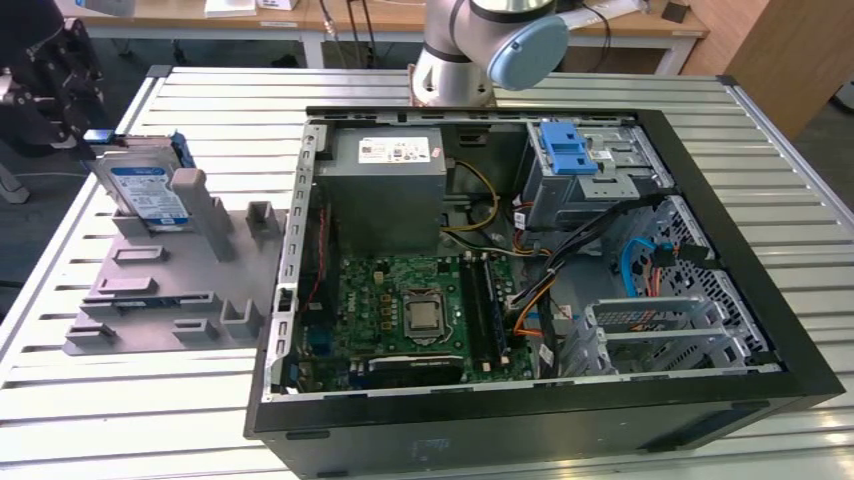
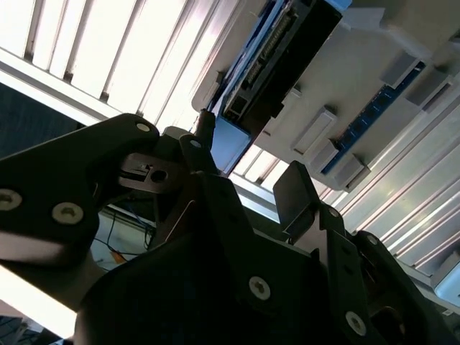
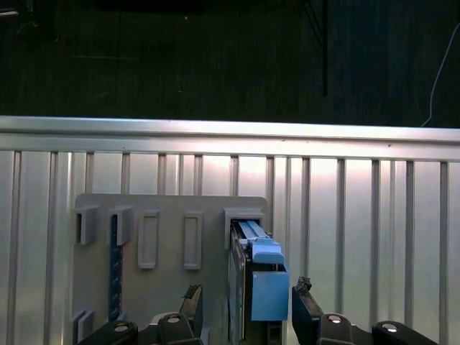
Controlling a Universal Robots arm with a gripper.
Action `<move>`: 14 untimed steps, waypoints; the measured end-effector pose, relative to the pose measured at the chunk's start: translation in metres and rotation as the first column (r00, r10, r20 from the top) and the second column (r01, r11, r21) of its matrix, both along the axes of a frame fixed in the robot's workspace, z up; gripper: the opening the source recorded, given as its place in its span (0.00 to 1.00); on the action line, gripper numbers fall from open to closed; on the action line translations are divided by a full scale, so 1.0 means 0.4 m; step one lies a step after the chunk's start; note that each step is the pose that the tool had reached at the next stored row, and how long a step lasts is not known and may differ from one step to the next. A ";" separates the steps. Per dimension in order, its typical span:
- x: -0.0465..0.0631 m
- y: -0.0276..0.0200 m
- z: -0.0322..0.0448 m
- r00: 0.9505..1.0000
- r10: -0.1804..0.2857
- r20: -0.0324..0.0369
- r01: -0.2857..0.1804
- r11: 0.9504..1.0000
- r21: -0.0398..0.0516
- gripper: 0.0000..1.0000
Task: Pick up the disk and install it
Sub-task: 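Pick up the disk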
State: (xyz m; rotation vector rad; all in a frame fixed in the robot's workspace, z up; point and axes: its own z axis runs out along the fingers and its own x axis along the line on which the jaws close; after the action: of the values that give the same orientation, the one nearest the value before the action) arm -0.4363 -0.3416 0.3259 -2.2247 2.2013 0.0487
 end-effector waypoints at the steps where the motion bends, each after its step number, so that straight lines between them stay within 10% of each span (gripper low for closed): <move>1: 0.000 0.000 -0.003 1.000 0.000 0.000 0.000 1.000 0.000 0.60; 9: -0.004 0.015 -0.021 1.000 -0.002 0.000 0.002 1.000 0.000 0.60; 14: -0.004 0.016 -0.036 1.000 -0.003 -0.013 0.003 1.000 0.000 0.60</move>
State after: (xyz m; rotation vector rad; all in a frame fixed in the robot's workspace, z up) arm -0.4380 -0.3353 0.3115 -2.2276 2.2109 0.0637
